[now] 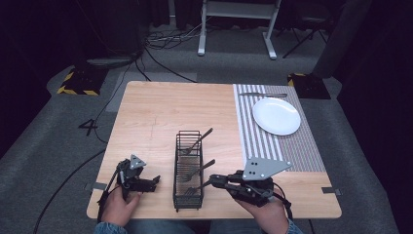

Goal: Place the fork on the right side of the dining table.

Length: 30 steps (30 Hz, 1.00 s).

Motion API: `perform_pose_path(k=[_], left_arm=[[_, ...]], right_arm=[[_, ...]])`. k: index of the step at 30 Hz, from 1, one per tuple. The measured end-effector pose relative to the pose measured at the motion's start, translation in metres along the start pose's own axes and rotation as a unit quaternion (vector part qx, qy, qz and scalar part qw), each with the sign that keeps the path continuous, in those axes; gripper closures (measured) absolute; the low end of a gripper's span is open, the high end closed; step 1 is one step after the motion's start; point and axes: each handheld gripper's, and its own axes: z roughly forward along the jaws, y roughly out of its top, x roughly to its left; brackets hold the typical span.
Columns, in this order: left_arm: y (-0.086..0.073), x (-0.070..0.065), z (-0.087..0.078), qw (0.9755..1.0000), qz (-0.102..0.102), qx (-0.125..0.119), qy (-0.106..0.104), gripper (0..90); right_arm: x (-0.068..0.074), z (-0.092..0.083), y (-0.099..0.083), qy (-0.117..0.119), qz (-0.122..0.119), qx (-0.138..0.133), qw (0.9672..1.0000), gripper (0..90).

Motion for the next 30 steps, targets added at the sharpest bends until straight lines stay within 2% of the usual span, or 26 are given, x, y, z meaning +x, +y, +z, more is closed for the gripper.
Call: perform_pose_path(k=[5, 10, 16, 23, 30], left_arm=[[0.0, 0.0, 0.0, 1.0, 0.0, 0.0, 0.0, 0.3], [0.0, 0.0, 0.0, 1.0, 0.0, 0.0, 0.0, 0.3], [0.0, 0.0, 0.0, 1.0, 0.0, 0.0, 0.0, 0.3], [0.0, 0.0, 0.0, 1.0, 0.001, 0.001, 0.0, 0.3], [0.0, 0.0, 0.0, 1.0, 0.001, 0.001, 0.0, 0.3]], right_arm=[[-0.003, -0.012, 0.004, -0.008, 0.001, -0.022, 0.9997, 87.0], [-0.007, -0.03, 0.01, -0.013, 0.006, -0.045, 0.9989, 86.9], [-0.012, -0.05, 0.018, -0.016, 0.004, -0.049, 0.9987, 86.9], [-0.02, -0.076, 0.021, -0.044, 0.007, -0.059, 0.9973, 86.8], [-0.031, -0.099, 0.019, -0.093, 0.002, -0.056, 0.9941, 86.8]])
